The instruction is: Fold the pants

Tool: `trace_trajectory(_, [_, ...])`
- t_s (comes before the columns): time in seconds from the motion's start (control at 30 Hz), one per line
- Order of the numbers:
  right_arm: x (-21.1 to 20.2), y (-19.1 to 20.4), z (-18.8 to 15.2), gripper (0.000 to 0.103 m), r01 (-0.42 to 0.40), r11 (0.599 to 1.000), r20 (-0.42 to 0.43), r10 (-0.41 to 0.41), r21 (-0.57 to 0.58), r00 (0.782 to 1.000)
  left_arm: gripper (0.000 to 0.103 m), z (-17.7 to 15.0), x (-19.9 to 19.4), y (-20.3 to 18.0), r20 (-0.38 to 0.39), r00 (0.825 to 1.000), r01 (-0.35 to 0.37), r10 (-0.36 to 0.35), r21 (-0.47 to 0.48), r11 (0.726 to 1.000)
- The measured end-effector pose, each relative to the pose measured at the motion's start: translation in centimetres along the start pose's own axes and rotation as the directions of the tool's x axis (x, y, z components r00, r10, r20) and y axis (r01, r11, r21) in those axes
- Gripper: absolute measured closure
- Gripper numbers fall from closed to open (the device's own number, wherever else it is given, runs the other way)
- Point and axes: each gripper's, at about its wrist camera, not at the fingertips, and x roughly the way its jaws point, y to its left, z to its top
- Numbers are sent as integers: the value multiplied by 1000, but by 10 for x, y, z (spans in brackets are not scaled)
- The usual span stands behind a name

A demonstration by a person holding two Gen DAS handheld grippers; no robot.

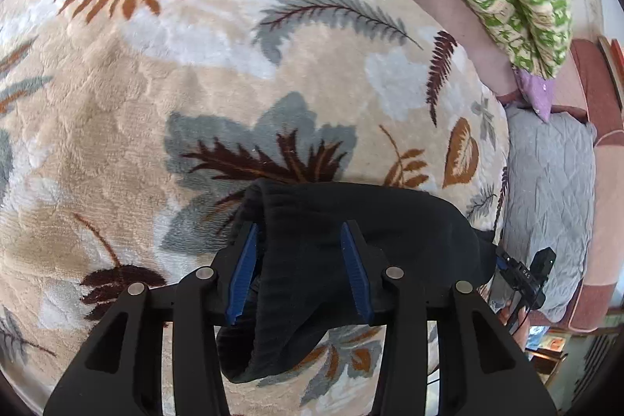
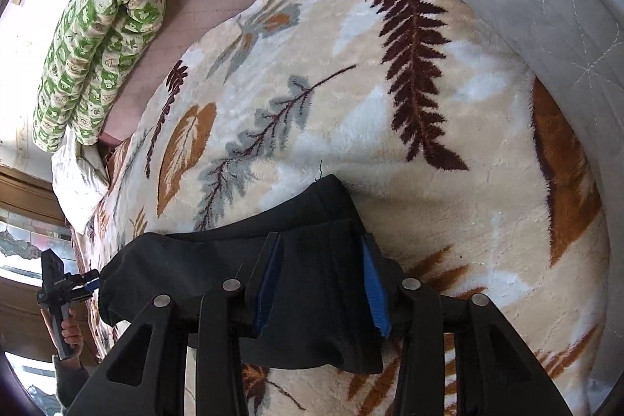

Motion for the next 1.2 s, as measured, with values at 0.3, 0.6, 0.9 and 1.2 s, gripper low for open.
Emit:
trace_trajectory(0.3, [-6,5,-3,89,73,995,38,-71,-66,997,94,-7,-1,-3,111,986,-125,124,5,992])
trace_trajectory(0.6, [-33,20,3,94,52,995,173,-36,-91,984,101,-9,-25,24,221,966,-119,133,-79,990])
trace_trajectory(0.9, [8,-6,2,78,139,990,126,-137,-8,983,101,-5,-16,44,186,963,-175,197,-128,976])
trace_trajectory(1.2, [-48,-5,-12,74,78,997,206,-81,22,975,68,-23,-32,2,168,977,-123,130,-54,991])
